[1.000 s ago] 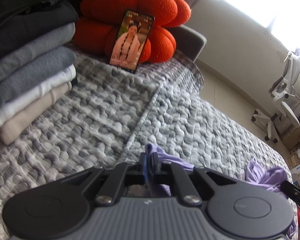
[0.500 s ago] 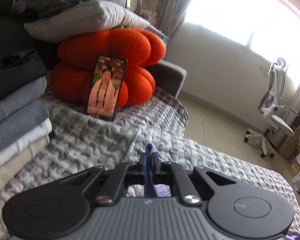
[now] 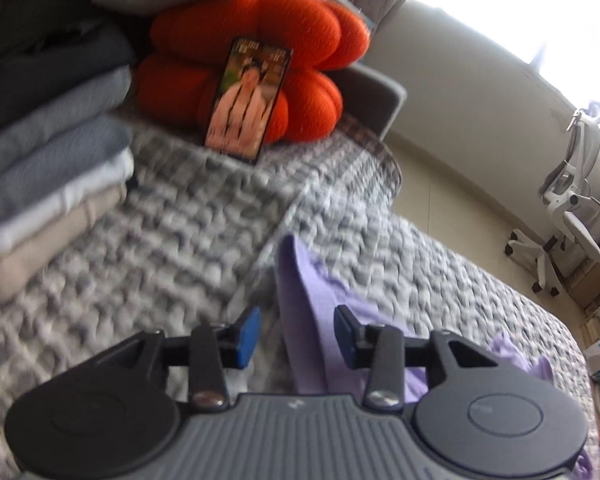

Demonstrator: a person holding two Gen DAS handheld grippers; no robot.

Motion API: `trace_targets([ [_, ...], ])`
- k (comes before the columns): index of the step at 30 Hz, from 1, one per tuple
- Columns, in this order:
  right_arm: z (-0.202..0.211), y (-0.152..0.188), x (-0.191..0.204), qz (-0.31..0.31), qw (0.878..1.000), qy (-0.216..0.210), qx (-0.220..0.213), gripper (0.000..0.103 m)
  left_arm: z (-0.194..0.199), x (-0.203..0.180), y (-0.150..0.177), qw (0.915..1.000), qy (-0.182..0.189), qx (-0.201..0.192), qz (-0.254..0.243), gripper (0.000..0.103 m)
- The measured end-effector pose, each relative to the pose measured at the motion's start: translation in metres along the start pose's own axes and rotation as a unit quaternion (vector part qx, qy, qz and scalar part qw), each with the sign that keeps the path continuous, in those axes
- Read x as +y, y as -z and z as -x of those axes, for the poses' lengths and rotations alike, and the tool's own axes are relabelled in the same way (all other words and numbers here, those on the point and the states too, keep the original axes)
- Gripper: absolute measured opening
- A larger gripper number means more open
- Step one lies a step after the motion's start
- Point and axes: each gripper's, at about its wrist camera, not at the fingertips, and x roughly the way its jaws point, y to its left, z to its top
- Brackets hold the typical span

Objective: Fold clothes

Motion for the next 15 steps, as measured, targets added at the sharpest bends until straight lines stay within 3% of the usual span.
trace_targets([
  [4, -0.001, -0.001, -0.001, -0.014, 1.000, -0.006, 0.005, 0.016, 0.012, 0.004, 0.012, 0.9984, 0.042, 0.035, 0.016, 0.057],
  [8, -0.002, -0.003, 0.001, -0.029, 0.999, -0.015, -0.002, 0.048, 0.021, 0.004, 0.025, 0.9980, 0.043, 0.043, 0.017, 0.060],
  [11, -0.004, -0.005, 0.004, -0.044, 0.999, -0.024, 0.001, 0.048, 0.021, 0.011, 0.031, 0.9961, 0.045, 0.065, 0.038, 0.060],
  [15, -0.007, -0.006, 0.007, -0.063, 0.997, -0.037, 0.004, 0.048, 0.020, 0.024, 0.031, 0.9880, 0.091, 0.089, 0.087, 0.058],
])
